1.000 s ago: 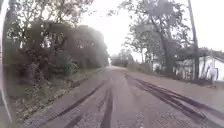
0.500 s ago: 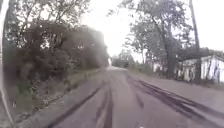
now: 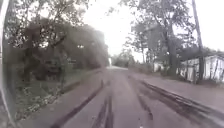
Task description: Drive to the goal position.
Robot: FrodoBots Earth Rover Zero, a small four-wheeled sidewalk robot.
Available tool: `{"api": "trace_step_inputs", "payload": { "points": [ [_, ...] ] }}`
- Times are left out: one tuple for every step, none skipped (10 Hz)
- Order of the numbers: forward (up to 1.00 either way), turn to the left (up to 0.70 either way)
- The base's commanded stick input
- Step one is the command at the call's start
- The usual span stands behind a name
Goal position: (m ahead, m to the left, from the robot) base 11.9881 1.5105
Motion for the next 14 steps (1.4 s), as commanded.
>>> {"api": "trace_step_inputs", "payload": {
  "points": [
    [0.70,0.01],
    [0.70,0.01],
    [0.70,0.01],
    [0.70,0.01],
    [0.70,0.01],
    [0.70,0.01],
    [0.70,0.01],
    [0.70,0.01],
    [0.70,0.01],
    [0.70,0.01],
    [0.70,0.01],
    [0.70,0.01],
    [0.70,0.01],
    [0.70,0.01]
  ]
}}
